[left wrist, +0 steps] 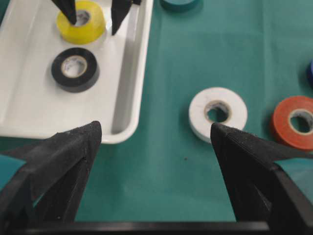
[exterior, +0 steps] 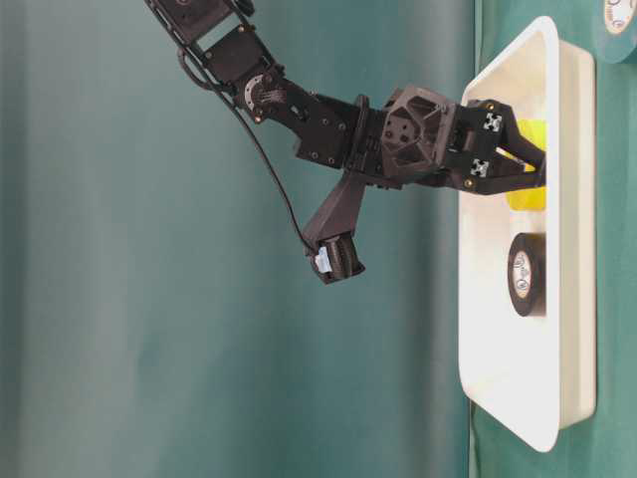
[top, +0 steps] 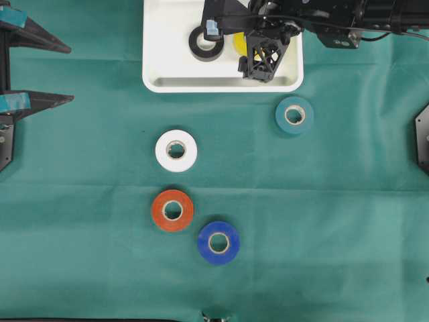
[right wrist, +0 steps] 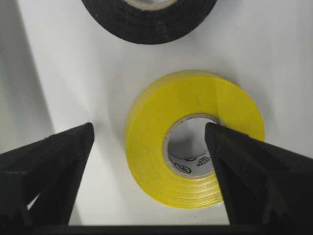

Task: Pick up the tape from a random location and place it into the white case.
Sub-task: 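Lower the yellow tape into the tray beside the black roll, release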

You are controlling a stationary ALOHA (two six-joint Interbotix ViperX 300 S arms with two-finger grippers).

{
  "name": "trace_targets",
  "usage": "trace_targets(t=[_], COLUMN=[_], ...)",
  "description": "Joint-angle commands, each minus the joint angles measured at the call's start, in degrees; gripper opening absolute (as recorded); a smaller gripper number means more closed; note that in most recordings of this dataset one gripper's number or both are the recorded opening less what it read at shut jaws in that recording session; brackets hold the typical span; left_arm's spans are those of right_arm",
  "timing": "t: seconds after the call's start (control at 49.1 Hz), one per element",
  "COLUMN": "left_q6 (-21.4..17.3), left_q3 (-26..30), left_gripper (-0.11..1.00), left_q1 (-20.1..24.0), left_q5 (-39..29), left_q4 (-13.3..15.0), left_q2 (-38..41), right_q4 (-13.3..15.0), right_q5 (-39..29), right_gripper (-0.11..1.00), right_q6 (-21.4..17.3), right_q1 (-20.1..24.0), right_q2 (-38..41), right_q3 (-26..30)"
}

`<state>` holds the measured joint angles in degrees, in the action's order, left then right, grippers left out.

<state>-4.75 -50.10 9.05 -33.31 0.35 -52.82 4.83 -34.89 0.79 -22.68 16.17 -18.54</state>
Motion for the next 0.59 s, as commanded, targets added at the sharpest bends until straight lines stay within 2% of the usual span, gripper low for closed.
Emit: trace_targets(t=[0.0,0.265,0.57], left_q6=[0.1,0.1,0.1], left_q3=[0.8,0.8,0.8], left_gripper=[0.98,0.98,0.98], left_q1=[0.2,0.2,0.2], left_q5=[0.6,0.6,0.6], left_q4=[0.1,0.1,0.1], left_q2=[0.4,0.4,0.4], right_q4=[0.1,0.1,0.1], right_q5=[0.3,-0.7,-8.7], right_gripper=[0.9,0.9,0.9], right_q6=[-0.1,0.0,0.0], right_q1=[0.1,0.2,0.7], right_q2=[-1.7,-3.5,-12.2], right_q3=[0.5,0.8,3.5])
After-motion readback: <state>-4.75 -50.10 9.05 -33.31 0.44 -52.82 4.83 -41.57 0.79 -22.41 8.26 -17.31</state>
